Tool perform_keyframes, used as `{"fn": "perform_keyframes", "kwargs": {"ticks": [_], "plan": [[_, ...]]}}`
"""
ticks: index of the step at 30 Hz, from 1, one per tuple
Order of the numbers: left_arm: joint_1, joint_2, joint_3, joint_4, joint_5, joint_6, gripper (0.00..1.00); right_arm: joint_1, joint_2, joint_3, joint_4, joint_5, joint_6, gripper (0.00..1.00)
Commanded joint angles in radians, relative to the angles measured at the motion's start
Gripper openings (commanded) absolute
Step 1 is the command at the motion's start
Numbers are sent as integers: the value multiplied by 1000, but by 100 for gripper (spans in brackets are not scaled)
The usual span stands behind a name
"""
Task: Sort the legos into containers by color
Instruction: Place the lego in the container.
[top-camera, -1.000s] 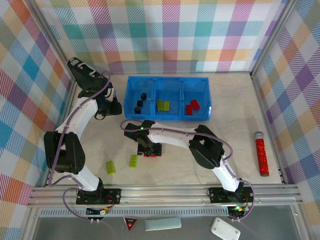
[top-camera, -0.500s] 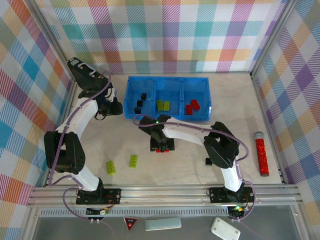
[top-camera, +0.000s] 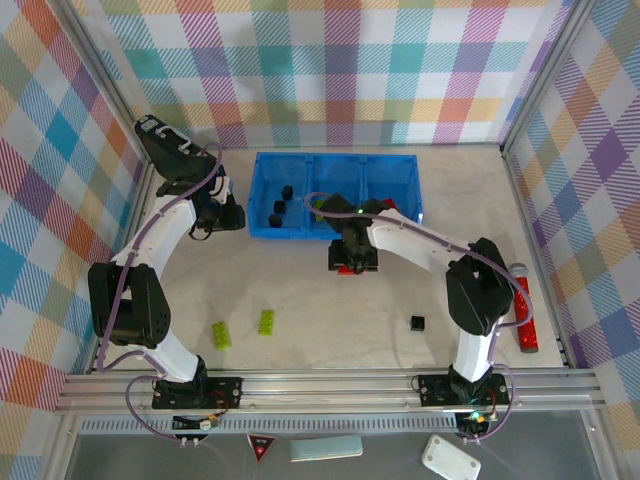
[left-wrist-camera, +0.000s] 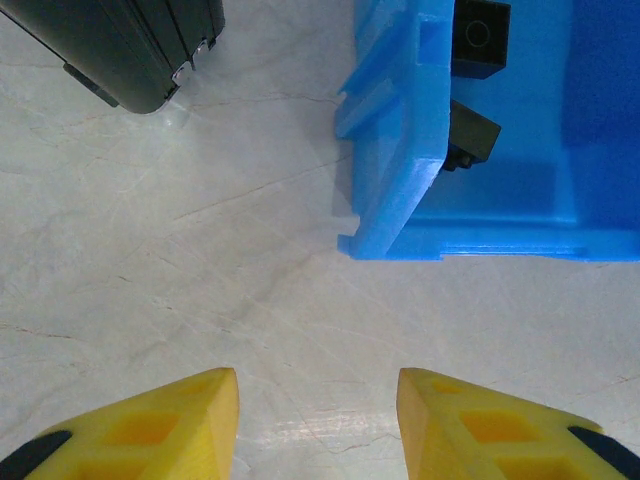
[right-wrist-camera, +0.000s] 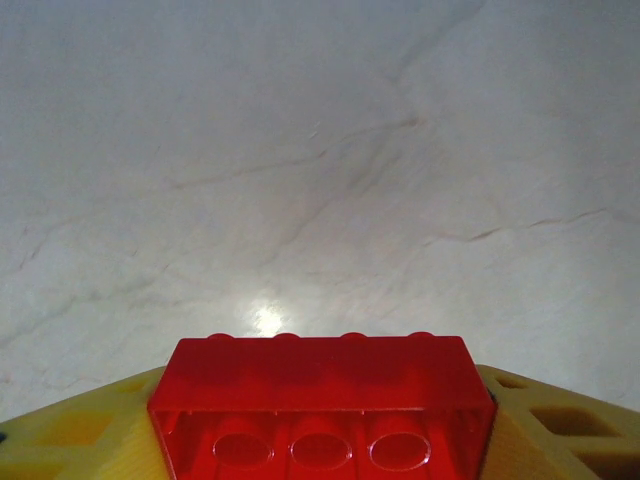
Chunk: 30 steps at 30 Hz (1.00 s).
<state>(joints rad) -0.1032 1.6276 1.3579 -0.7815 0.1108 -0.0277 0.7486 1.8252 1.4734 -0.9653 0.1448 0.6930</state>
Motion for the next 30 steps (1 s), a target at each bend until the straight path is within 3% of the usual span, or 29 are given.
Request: {"fn": "perform_keyframes", "kwargs": {"ticks": [1,14,30], "plan": [[2,-27,-11,4,-18,25,46,-51,-31,33,-35,-12,-79,66],[2,-21,-12,4,-13,29,46,-300,60,246,-64,-77,-289,66],[0,-9,-21,10,-23,28,46,-457,446,758,-159,-113,-396,66]]}}
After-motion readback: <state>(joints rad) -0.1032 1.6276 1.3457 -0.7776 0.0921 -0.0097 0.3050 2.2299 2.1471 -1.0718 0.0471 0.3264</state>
